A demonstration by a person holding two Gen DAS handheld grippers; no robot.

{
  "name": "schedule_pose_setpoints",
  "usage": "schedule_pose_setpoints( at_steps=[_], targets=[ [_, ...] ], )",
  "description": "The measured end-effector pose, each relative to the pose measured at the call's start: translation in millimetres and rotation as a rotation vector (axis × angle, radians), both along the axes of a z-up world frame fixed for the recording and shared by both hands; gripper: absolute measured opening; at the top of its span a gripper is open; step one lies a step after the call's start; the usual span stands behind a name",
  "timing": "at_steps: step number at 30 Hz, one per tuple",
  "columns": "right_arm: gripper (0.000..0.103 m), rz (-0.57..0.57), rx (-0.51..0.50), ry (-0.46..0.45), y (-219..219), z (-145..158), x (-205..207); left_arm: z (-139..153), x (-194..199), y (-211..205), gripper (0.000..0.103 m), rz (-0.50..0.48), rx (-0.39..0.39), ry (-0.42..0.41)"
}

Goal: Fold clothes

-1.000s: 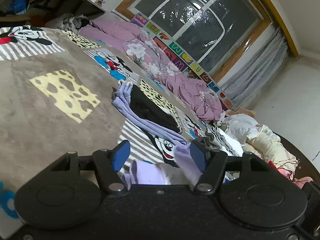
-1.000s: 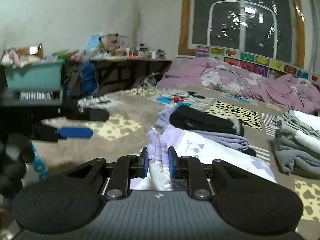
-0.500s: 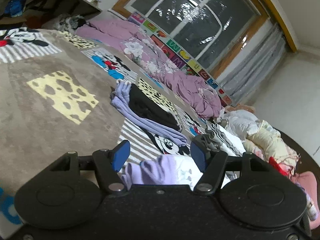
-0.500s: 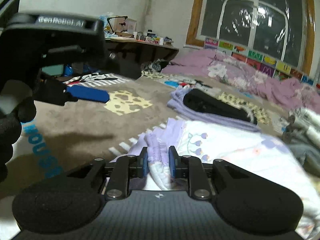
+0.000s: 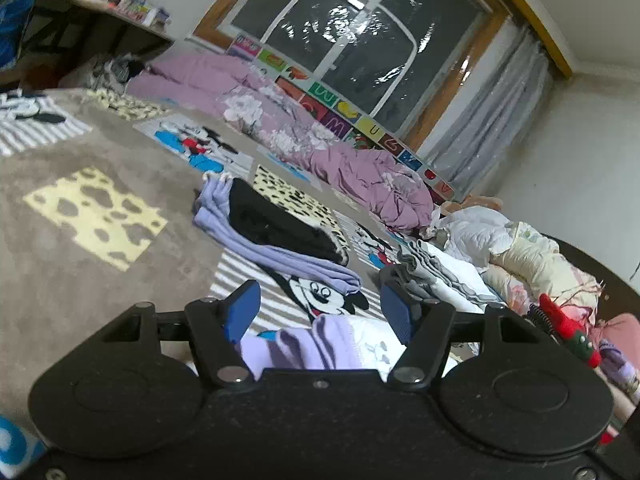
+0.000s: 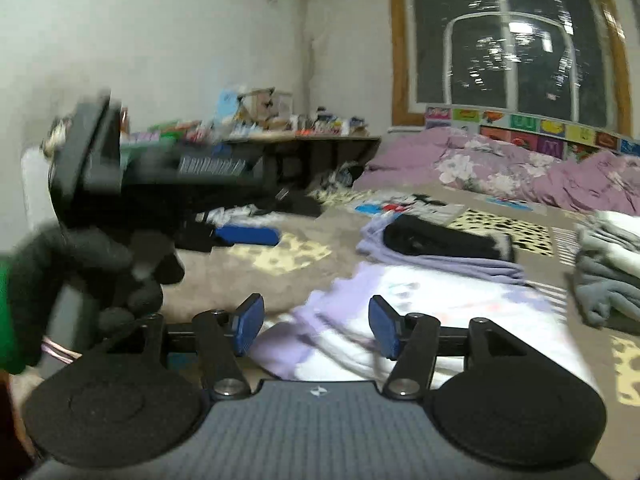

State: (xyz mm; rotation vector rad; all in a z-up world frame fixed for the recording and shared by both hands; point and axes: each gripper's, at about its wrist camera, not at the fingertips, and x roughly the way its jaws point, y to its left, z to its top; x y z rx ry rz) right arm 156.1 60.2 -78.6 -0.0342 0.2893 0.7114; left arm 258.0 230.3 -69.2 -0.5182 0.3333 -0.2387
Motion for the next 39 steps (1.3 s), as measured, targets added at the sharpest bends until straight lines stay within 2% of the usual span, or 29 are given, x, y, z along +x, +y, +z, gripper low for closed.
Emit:
schedule_pose_setpoints(
  at_steps=[2,4,6,7,9,13,17,22,26,28,31,33,35,39],
  targets=[
    [0.056,-0.065,0.071,-0.01,-36,10,6,2,1,-6,0.066,-0.006,0.023,-0.013],
    [0.055,-0.15,0.088,-0.01,-64,14,23,4,1,-13,0.065,-0.012,0.048,-0.027],
    [0.045,-0.21,0.08,0.008,-88,14,47,8,3,-29,0.065,-0.03,0.111,-0.045],
    [0.045,-0.224,0.064,0.027,-97,13,60,9,4,-39,0.065,-0.04,0.149,-0.055],
    [0.04,-0.206,-0.003,0.083,-104,6,86,10,9,-56,0.064,-0.063,0.211,-0.063],
    [0.039,-0.089,-0.091,0.107,-90,-16,104,5,20,-87,0.061,-0.105,0.334,-0.062],
    [0.04,-0.016,-0.229,0.065,-59,-42,94,-12,32,-103,0.06,-0.12,0.436,-0.015],
    [0.04,-0.003,-0.281,-0.004,-50,-54,85,-26,39,-110,0.06,-0.124,0.546,0.02],
    [0.04,-0.007,-0.264,0.004,-49,-58,88,-43,44,-123,0.061,-0.12,0.717,0.082],
    [0.04,-0.007,-0.265,0.003,-49,-60,88,-48,47,-122,0.061,-0.123,0.72,0.099],
    [0.041,0.004,-0.246,0.03,-54,-54,93,-50,49,-114,0.063,-0.124,0.669,0.119],
    [0.047,0.0,-0.204,0.042,-62,-45,92,-52,49,-109,0.063,-0.124,0.635,0.132],
    [0.051,-0.023,-0.173,0.026,-70,-36,91,-53,50,-104,0.063,-0.125,0.6,0.145],
    [0.051,-0.026,-0.158,0.012,-74,-31,103,-51,47,-99,0.063,-0.124,0.563,0.158]
  ],
)
